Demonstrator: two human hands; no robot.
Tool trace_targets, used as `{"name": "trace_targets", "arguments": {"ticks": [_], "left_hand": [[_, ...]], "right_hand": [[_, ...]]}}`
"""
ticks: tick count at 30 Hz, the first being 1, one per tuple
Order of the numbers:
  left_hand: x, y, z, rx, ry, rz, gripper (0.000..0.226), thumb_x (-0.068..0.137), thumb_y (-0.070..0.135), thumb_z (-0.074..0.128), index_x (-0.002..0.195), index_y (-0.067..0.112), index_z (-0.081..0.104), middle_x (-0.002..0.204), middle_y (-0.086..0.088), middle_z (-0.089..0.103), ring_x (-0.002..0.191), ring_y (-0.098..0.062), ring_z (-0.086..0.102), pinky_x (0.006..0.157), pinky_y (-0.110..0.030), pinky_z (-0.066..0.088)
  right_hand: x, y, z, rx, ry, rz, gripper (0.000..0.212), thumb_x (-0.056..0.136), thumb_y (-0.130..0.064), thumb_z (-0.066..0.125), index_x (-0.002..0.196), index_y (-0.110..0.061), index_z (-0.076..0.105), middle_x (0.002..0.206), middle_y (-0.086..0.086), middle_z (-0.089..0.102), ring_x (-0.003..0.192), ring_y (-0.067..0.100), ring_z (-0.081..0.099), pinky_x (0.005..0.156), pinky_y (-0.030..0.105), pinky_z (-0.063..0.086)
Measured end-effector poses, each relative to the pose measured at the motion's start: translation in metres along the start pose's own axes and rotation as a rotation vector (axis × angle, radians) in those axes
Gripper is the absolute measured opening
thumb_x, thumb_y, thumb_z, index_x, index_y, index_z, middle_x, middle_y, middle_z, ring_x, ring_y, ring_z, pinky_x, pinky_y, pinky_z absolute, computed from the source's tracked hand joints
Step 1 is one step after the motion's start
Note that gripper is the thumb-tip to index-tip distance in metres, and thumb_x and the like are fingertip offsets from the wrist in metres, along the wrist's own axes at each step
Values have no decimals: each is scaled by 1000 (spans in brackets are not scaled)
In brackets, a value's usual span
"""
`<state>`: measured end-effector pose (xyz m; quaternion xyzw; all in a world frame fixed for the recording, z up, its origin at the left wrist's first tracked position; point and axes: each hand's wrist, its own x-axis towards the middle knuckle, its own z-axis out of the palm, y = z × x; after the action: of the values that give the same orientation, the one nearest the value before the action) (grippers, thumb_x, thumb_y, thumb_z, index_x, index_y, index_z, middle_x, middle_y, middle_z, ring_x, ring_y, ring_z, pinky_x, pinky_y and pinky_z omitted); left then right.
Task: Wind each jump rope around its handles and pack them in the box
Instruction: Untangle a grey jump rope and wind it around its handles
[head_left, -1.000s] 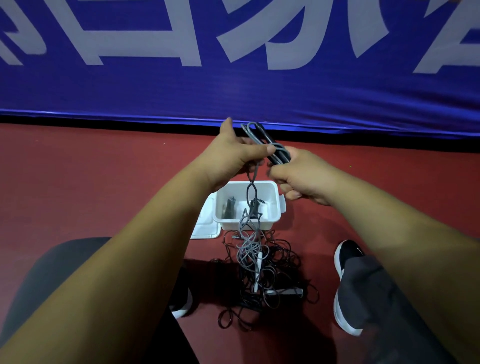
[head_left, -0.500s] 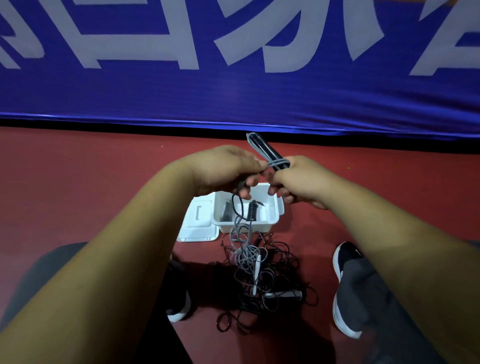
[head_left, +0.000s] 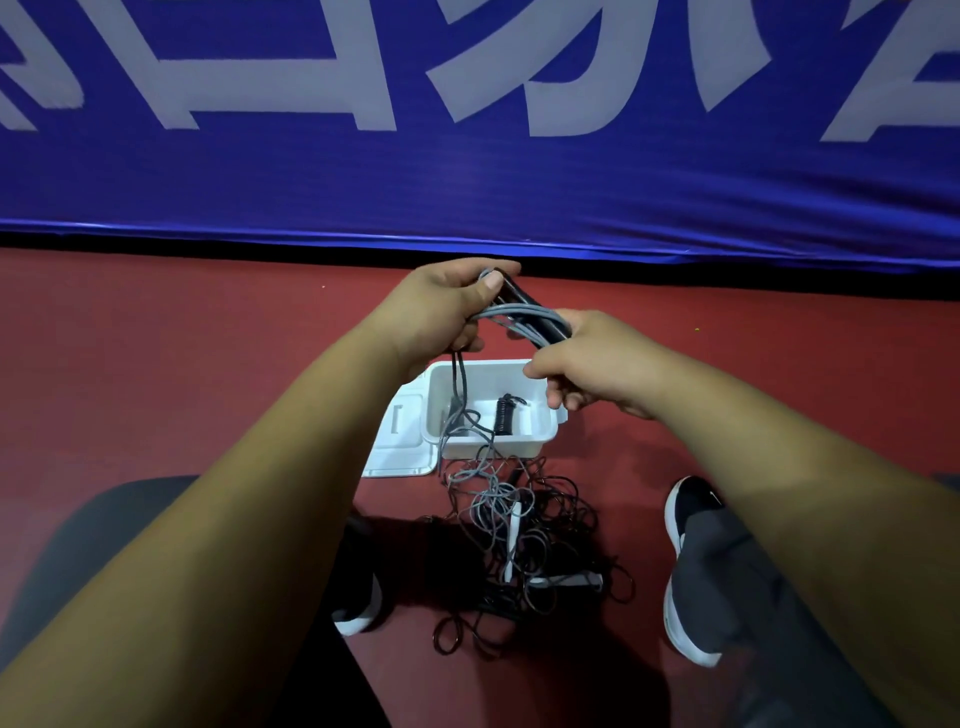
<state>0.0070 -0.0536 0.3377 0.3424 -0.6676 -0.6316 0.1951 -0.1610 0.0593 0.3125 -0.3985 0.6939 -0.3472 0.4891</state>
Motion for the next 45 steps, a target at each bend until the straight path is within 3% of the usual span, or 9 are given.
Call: {"name": "trace_targets", "arguments": {"ticks": [7, 14, 17, 21, 24, 30, 33, 37, 45], "left_hand": [[3, 2, 3, 38, -6, 124, 21, 111, 21, 51, 127, 19, 64, 126, -26, 66, 45, -15, 38, 60, -33, 49], [7, 2, 3, 47, 66, 102, 22, 110, 23, 55, 121, 5, 57, 119, -7, 76, 45, -13, 39, 56, -32, 45], [9, 2, 6, 79, 106, 39, 29, 107, 36, 59, 110, 7, 59, 88, -17, 72, 45, -15, 41, 60, -36, 46], [0, 8, 8, 221, -75, -142, 57, 106, 52, 54, 108, -4, 65, 86, -28, 70, 51, -18, 41, 57, -31, 40], [-7, 16, 2, 303, -242, -122, 46, 109, 43, 52, 98, 1, 67, 62, -8, 58, 46, -14, 38, 50, -26, 34], [-8, 16, -15, 381, -296, -19, 34, 110, 35, 53, 99, 6, 67, 72, -5, 59, 63, -20, 49, 60, -28, 41], [-9, 9, -16, 466, -297, -27, 30, 110, 35, 53, 95, 14, 68, 74, -4, 61, 68, -18, 47, 65, -30, 41], [-8, 5, -9, 409, -346, -24, 31, 111, 31, 50, 105, 10, 72, 75, -3, 59, 68, -17, 43, 64, -25, 39], [-5, 9, -4, 345, -563, -108, 21, 106, 24, 60, 105, 12, 77, 86, -11, 66, 70, -19, 54, 64, -24, 45]], "right_hand": [[-1, -2, -1, 48, 17, -9, 36, 91, -1, 65, 125, -9, 55, 71, 5, 46, 47, 13, 39, 45, 24, 29], [-3, -6, 0, 107, 13, -46, 31, 97, -21, 75, 120, -18, 55, 74, 6, 46, 49, 13, 35, 46, 24, 28], [-1, -8, 0, 140, 45, -68, 26, 99, -20, 73, 119, -18, 56, 74, 7, 45, 50, 14, 35, 47, 23, 28], [5, -9, -8, 122, 131, -49, 22, 95, -7, 66, 109, -20, 55, 76, 8, 46, 46, 13, 39, 47, 25, 28], [8, -7, -11, 190, 163, 15, 20, 94, 0, 60, 105, -17, 56, 75, 10, 48, 44, 13, 37, 45, 22, 24], [-4, -17, -20, 403, -82, 46, 26, 96, 2, 66, 106, -19, 53, 71, 3, 44, 48, 6, 27, 41, 20, 15], [-14, -22, -17, 471, -236, 58, 28, 88, -27, 83, 97, -26, 56, 70, -4, 39, 53, 5, 20, 45, 21, 10], [-7, -20, -11, 678, -77, 166, 49, 91, -69, 68, 102, -24, 53, 68, -3, 43, 50, 4, 20, 39, 17, 12], [2, -19, -8, 720, 78, 156, 21, 99, -35, 65, 96, -16, 57, 62, -4, 44, 43, 4, 21, 32, 18, 16]]}}
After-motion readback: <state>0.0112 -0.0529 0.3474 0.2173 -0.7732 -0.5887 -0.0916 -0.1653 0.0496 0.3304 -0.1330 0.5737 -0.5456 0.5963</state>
